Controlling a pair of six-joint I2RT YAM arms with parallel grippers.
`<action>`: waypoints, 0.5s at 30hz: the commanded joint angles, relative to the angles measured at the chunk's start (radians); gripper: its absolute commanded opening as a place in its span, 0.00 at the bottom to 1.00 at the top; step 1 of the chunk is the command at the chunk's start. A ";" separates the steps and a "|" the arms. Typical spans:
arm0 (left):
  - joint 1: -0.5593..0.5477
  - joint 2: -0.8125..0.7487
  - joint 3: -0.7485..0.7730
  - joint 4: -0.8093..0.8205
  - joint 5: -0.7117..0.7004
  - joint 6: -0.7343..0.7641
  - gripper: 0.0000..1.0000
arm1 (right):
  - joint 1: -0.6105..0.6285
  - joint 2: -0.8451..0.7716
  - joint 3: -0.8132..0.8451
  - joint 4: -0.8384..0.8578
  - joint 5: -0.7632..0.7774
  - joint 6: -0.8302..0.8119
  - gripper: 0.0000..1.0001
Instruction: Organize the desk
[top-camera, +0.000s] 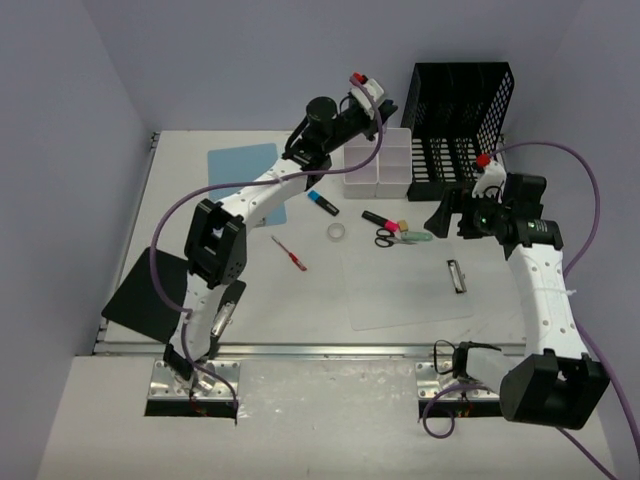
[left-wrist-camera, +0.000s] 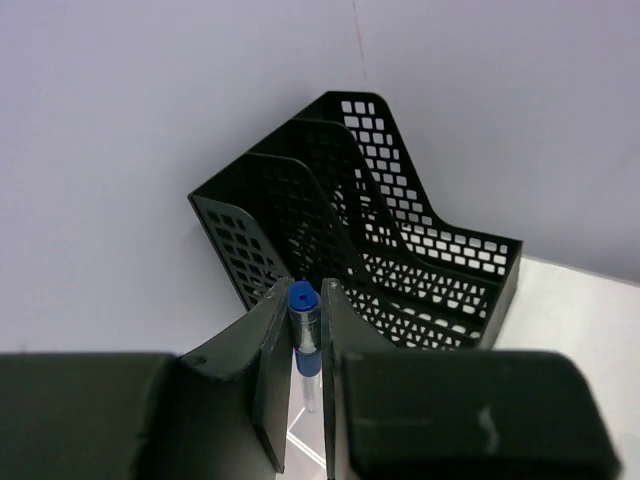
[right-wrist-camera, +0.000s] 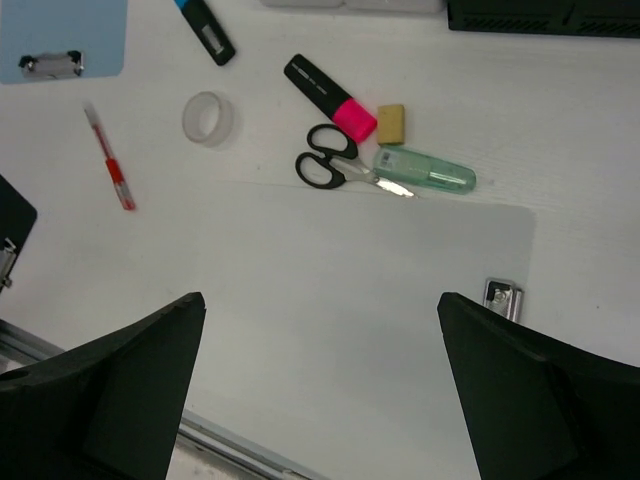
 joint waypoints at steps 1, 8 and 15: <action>0.011 0.102 0.117 0.086 0.077 -0.006 0.00 | -0.007 -0.034 -0.022 0.002 0.022 -0.105 0.99; 0.020 0.188 0.105 0.244 0.094 -0.010 0.00 | -0.006 0.003 -0.010 -0.031 0.007 -0.108 0.99; 0.022 0.282 0.167 0.314 0.070 0.002 0.00 | -0.006 0.031 -0.009 -0.051 -0.030 -0.095 0.99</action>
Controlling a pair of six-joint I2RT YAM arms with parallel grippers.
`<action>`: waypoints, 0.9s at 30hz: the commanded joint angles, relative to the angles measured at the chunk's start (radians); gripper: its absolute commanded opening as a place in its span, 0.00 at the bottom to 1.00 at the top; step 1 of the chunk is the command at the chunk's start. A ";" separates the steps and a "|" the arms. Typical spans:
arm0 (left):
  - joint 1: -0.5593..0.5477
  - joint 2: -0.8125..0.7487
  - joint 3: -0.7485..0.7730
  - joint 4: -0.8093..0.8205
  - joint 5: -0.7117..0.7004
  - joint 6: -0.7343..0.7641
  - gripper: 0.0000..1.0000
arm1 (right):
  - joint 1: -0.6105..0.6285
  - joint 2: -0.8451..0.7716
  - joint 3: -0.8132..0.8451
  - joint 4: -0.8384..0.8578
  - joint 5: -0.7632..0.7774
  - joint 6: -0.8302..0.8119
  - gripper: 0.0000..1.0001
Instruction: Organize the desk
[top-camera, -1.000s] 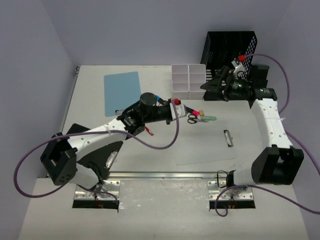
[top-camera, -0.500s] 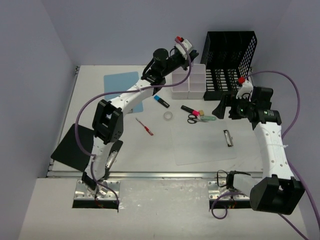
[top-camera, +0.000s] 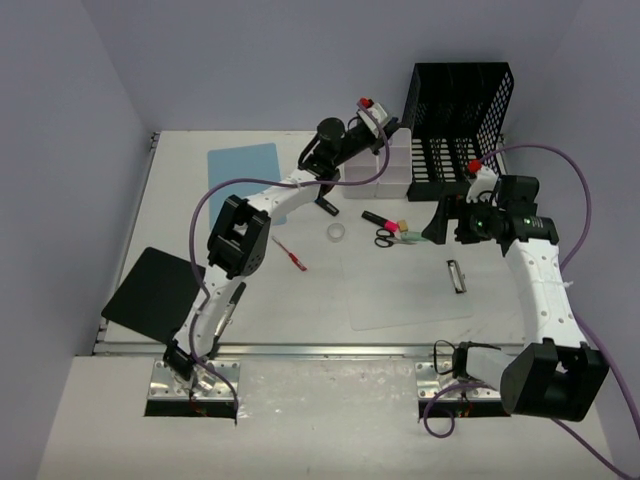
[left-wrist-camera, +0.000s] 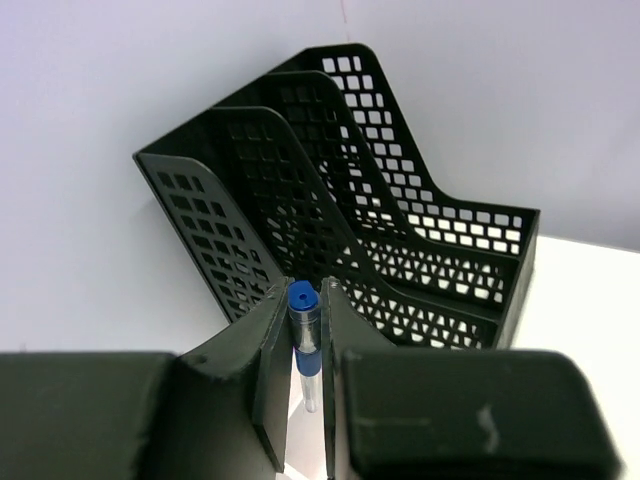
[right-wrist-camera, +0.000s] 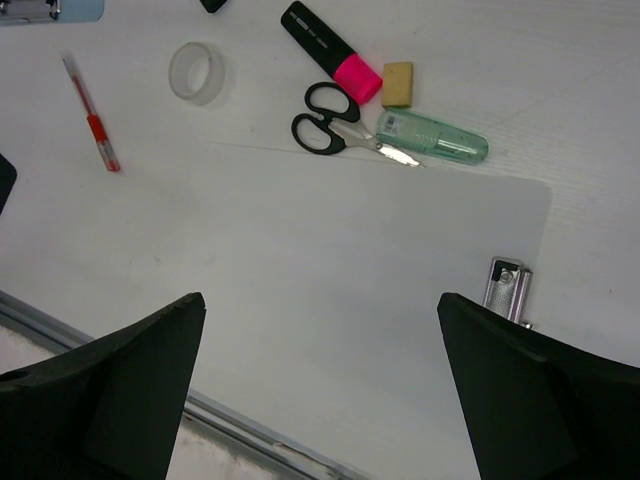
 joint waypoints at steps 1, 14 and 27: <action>0.005 0.025 0.070 0.124 -0.006 0.001 0.00 | -0.002 0.007 0.013 0.002 -0.031 -0.011 0.99; 0.060 0.103 0.138 0.147 -0.080 -0.037 0.00 | 0.000 0.015 -0.003 -0.016 -0.064 -0.016 0.99; 0.125 0.031 -0.028 0.171 -0.089 -0.057 0.00 | 0.000 0.051 0.007 -0.014 -0.106 0.013 0.99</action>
